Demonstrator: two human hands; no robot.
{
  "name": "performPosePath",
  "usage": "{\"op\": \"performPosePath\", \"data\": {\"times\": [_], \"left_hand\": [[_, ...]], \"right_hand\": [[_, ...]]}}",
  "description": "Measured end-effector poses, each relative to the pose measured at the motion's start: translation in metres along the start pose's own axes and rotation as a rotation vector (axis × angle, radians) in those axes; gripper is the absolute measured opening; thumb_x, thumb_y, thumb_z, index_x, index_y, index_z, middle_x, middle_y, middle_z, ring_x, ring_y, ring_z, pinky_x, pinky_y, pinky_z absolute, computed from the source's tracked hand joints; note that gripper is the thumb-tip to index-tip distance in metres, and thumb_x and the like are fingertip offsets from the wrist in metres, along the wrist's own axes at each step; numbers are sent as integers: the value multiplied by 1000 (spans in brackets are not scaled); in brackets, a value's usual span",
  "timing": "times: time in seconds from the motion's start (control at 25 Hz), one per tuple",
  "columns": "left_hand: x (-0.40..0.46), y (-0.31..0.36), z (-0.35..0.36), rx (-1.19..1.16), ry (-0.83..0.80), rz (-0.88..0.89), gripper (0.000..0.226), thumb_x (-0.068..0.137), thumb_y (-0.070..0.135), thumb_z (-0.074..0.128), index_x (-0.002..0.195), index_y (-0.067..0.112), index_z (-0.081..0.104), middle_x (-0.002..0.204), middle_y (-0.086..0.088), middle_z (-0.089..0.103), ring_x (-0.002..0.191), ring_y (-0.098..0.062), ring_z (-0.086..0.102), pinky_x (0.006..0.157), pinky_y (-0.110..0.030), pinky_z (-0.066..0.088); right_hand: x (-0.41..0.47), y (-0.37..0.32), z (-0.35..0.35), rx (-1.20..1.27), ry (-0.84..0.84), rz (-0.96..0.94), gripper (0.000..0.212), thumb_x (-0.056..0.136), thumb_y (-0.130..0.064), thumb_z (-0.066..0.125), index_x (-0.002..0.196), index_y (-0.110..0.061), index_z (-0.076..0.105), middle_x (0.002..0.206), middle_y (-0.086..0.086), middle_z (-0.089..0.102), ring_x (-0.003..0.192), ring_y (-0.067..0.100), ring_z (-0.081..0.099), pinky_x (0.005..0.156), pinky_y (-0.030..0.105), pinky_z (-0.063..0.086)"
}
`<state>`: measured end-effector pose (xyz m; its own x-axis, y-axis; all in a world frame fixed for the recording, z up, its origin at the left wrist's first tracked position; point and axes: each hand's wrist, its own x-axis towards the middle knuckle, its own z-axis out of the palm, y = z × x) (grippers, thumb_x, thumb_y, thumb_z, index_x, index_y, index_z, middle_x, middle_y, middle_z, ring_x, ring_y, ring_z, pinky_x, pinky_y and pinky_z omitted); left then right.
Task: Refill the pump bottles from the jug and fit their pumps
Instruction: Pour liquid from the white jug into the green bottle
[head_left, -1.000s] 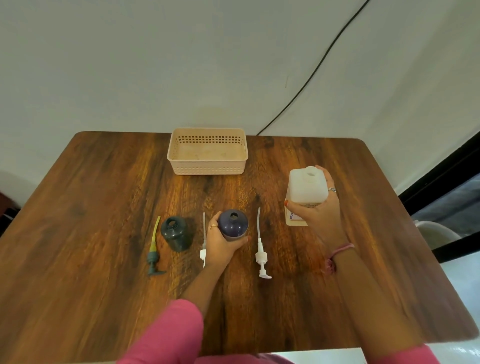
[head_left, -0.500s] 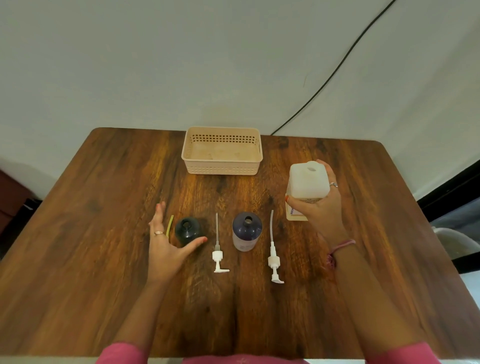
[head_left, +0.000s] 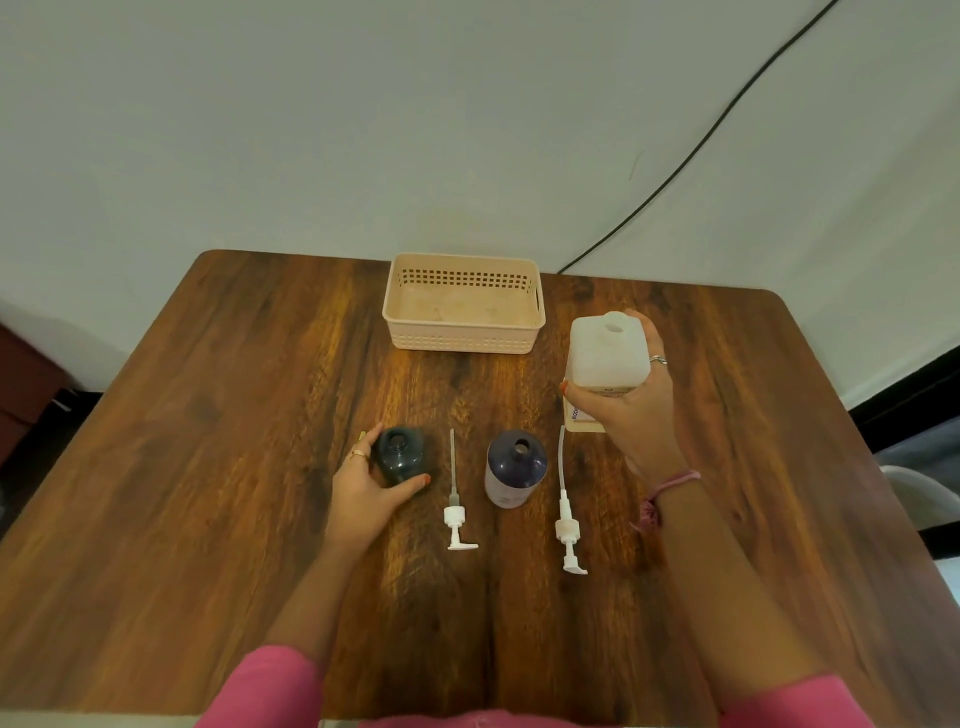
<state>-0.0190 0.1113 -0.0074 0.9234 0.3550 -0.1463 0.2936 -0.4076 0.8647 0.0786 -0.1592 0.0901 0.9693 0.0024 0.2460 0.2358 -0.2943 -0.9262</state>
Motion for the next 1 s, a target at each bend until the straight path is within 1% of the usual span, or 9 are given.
{"op": "performPosePath", "data": {"times": [0.12,0.2,0.32,0.4,0.44,0.52,0.64,0.84,1.0], "left_hand": [[5,40,-11,-67,66,140,80,62,23,90,132,21,50,129,3,53,118,-11,51,104,-30,43],[8,76,-21,-119,90,220,77,61,22,91,127,26,51,126,5,54,112,-4,52,96,-20,44],[9,127,-34,-176,80,281,74,60,24,91,119,37,47,124,8,52,107,0,52,88,-15,44],[9,158,-41,-207,82,326,71,59,23,91,111,44,47,122,7,52,106,-1,53,83,-14,47],[9,171,-45,-214,88,353,71,59,23,91,108,47,47,121,7,53,105,0,53,81,-13,48],[10,194,-52,-221,82,392,70,59,23,91,111,43,49,120,7,54,102,4,52,77,-8,49],[12,218,-60,-238,57,419,74,60,21,90,119,36,47,122,6,52,100,4,51,72,1,44],[17,242,-72,-275,67,463,77,60,22,90,125,32,49,124,4,52,102,1,53,75,-6,51],[18,254,-81,-295,85,495,76,61,22,90,122,35,47,124,5,51,104,0,53,75,-11,53]], "right_hand": [[6,-11,7,-20,6,-38,91,65,-7,85,138,-20,33,122,-2,48,110,-5,51,77,14,52],[10,-23,11,-60,9,-84,90,61,-18,85,134,-32,34,125,2,47,113,3,50,80,17,53],[22,-44,13,-138,11,-163,87,55,-28,84,124,-51,35,118,-4,49,110,13,52,82,28,54],[33,-58,12,-172,-10,-183,86,53,-31,85,126,-42,41,116,0,52,107,20,55,80,38,55],[38,-68,11,-209,-10,-192,89,51,-33,85,129,-37,42,116,3,52,107,21,54,80,37,54],[45,-92,7,-303,-7,-229,95,51,-31,82,135,-33,38,119,4,49,110,20,48,79,24,44],[54,-131,0,-413,-28,-310,97,55,-22,84,138,-32,34,121,1,43,113,19,40,81,22,34],[75,-176,-4,-522,-41,-427,98,55,-17,83,139,-32,34,122,0,41,112,19,36,86,27,29],[88,-202,-5,-608,-41,-486,99,54,-16,82,140,-33,34,126,2,41,107,13,30,85,30,34]]}}
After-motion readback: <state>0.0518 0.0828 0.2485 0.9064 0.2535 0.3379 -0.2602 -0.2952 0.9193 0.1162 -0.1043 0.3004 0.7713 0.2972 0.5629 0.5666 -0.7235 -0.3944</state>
